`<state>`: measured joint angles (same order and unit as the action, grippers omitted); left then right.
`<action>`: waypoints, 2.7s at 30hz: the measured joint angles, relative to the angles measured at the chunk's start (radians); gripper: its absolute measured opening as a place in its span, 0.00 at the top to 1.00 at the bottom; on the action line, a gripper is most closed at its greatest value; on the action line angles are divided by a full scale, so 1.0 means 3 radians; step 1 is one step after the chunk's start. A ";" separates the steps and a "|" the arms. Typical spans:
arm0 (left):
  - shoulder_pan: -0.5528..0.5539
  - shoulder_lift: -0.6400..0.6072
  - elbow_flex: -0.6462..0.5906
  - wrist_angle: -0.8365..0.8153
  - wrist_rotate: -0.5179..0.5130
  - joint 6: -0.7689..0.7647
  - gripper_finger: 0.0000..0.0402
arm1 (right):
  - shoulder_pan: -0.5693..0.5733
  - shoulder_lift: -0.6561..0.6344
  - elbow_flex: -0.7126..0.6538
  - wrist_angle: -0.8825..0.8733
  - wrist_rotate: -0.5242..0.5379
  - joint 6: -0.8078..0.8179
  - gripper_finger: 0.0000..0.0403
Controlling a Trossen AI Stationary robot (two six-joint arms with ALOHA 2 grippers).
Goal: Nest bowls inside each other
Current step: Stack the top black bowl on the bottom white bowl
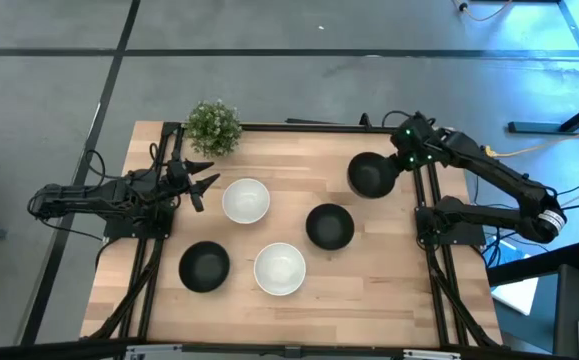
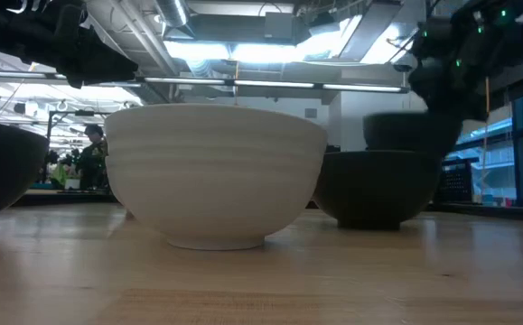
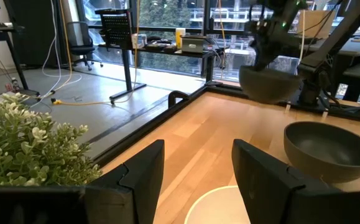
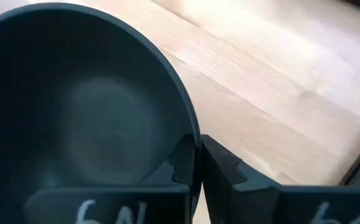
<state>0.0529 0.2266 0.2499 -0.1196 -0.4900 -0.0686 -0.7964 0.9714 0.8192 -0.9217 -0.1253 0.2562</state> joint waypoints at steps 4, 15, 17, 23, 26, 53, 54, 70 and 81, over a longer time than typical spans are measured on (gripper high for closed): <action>0.0000 0.0001 0.0001 0.0000 0.0000 -0.0001 0.54 | 0.0237 0.0000 0.0271 -0.0130 0.0000 0.0000 0.97; 0.0000 0.0001 -0.0001 0.0000 0.0000 -0.0003 0.54 | 0.0985 0.0266 0.0578 -0.0139 -0.0001 0.0180 0.97; 0.0000 -0.0001 0.0000 0.0000 0.0000 -0.0003 0.54 | 0.1132 0.0399 0.0616 -0.0139 -0.0001 0.0203 0.97; 0.0001 0.0000 0.0001 0.0000 0.0000 -0.0014 0.54 | 0.1639 0.0801 0.0812 0.0116 0.0000 0.0380 0.97; 0.0001 -0.0001 -0.0001 0.0000 0.0000 -0.0014 0.54 | 0.1891 0.0981 0.0944 0.0356 0.0003 0.0530 0.97; 0.0000 -0.0001 0.0000 0.0000 0.0001 0.0002 0.54 | 0.3207 0.2999 0.2494 0.0585 0.0334 0.1150 0.96; 0.0000 -0.0001 0.0001 -0.0001 0.0001 0.0002 0.54 | 0.3217 0.3027 0.2494 0.0616 0.0328 0.1157 0.96; 0.0001 0.0001 -0.0001 -0.0010 0.0003 -0.0001 0.54 | 0.3303 0.3258 0.2495 0.0789 0.0237 0.1314 0.96; 0.0001 0.0001 -0.0001 -0.0006 0.0003 -0.0001 0.54 | 0.3303 0.3258 0.2495 0.0843 0.0262 0.1311 0.89</action>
<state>0.0532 0.2268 0.2497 -0.1213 -0.4890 -0.0689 0.1944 1.9488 1.5677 -0.6689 -0.0467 0.6494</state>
